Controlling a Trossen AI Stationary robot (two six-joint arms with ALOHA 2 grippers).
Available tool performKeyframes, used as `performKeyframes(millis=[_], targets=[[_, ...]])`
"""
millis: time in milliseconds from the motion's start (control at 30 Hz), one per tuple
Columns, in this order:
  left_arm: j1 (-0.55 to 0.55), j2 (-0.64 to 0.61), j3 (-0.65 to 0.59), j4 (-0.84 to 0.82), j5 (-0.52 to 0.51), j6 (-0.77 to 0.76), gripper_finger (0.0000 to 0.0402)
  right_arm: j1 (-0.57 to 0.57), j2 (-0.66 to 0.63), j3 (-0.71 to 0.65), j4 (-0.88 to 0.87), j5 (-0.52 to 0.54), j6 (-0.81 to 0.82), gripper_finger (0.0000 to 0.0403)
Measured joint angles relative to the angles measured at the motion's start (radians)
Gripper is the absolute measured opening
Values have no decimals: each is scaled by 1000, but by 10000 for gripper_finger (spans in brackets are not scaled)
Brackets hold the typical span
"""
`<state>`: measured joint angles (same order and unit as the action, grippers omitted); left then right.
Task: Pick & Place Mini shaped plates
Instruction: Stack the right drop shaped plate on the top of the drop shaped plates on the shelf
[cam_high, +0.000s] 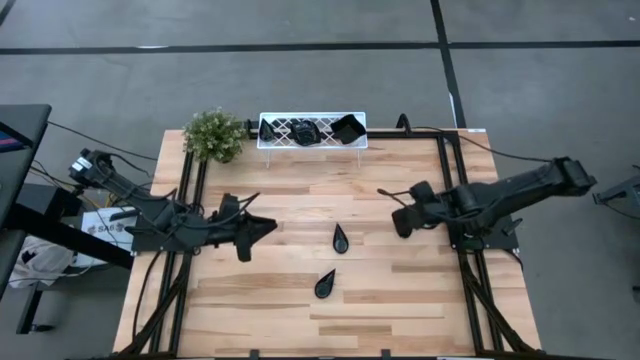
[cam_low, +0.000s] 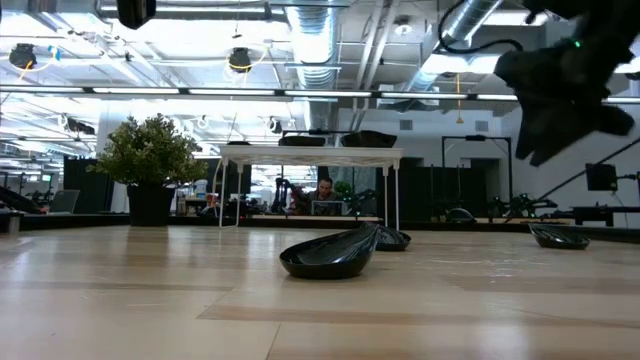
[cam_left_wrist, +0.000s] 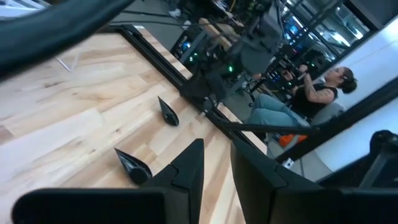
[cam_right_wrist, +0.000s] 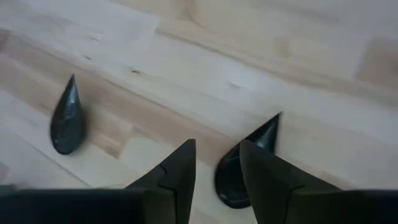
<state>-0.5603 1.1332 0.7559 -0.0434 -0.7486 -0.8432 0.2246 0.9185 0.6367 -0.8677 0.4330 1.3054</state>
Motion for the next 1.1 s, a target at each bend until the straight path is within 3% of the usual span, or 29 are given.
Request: performKeyframes(millis=[133, 267, 600, 1100], targets=[[24, 0, 0, 0, 0, 0, 81, 4, 3, -81, 28, 16, 159, 120], [44, 0, 0, 0, 0, 1, 81, -25, 58, -107, -59, 13, 222, 120], [70, 0, 0, 0, 0, 27, 81, -75, 199, -106, 30, -43, 17, 120], [70, 0, 0, -1, 1, 27, 81, -136, 378, -103, 151, -146, -85, 120]])
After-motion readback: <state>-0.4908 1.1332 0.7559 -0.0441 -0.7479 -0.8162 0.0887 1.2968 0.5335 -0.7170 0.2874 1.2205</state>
